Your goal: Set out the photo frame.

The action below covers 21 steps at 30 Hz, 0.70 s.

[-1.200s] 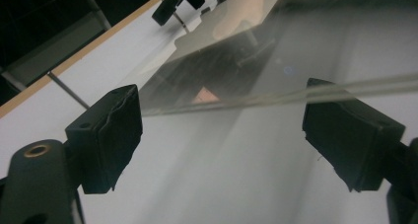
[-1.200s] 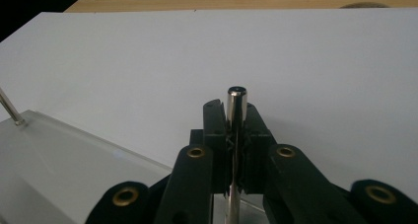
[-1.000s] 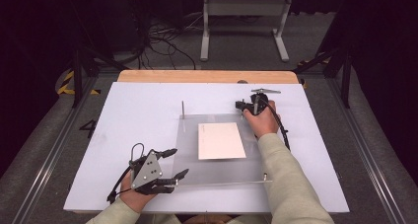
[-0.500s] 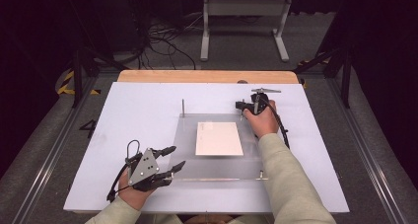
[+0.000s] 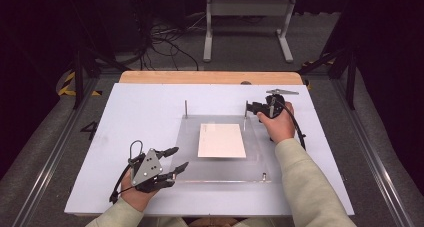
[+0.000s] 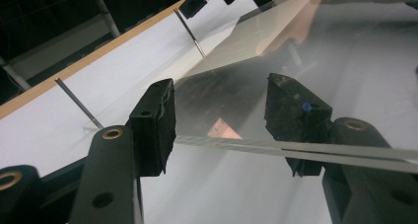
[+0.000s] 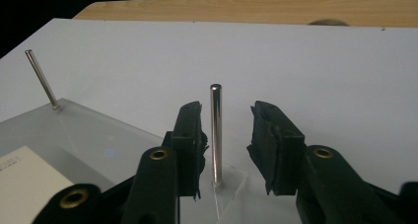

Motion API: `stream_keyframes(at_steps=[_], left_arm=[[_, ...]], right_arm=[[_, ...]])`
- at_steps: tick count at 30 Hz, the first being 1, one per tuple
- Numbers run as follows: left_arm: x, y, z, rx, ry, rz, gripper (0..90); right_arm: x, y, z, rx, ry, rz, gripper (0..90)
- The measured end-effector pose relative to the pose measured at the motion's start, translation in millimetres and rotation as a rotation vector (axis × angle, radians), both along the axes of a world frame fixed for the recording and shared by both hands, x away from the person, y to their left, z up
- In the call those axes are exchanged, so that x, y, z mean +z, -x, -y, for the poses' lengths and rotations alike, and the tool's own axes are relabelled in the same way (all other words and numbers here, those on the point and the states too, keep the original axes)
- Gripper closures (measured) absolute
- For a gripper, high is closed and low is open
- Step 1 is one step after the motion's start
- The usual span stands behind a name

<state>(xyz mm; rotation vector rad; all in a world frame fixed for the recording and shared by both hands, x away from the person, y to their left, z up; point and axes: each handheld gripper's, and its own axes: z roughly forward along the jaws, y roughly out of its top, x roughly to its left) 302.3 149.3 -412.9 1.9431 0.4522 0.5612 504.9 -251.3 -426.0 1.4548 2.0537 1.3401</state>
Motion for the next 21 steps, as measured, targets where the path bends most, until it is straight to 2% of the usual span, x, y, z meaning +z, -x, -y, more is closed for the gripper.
stream_keyframes(at_steps=[3,4,6,7,9,11,14,17,21], left_arm=[[0.0,-0.3,0.1,-0.001,0.004,-0.001,44.9],[0.1,-0.5,0.1,-0.002,0.004,-0.002,45.0],[0.2,-0.3,0.3,0.001,0.003,-0.002,44.9],[0.3,0.0,0.7,0.004,0.002,-0.003,44.9],[0.3,0.1,0.8,0.005,0.001,-0.003,44.9],[0.4,0.0,0.7,0.005,0.002,-0.005,44.9],[0.6,-0.3,0.6,0.005,0.002,-0.005,44.8],[1.0,-0.6,0.6,0.005,-0.001,-0.007,44.8],[1.1,-0.3,1.2,0.008,-0.005,-0.006,44.8]], right_arm=[[3.2,5.0,3.2,0.003,-0.003,0.006,62.6],[7.6,11.8,7.8,0.006,0.002,0.02,62.0],[9.2,14.3,9.4,0.01,0.007,0.026,61.9],[13.9,23.0,14.5,0.021,0.014,0.045,61.8],[15.5,26.2,16.3,0.021,0.016,0.051,61.8],[20.5,37.0,20.8,0.031,0.029,0.068,61.8],[28.0,53.1,28.3,0.049,0.009,0.083,61.7],[37.2,72.1,36.8,0.063,-0.024,0.118,58.2],[46.3,97.3,39.8,0.081,-0.03,0.145,56.4]])
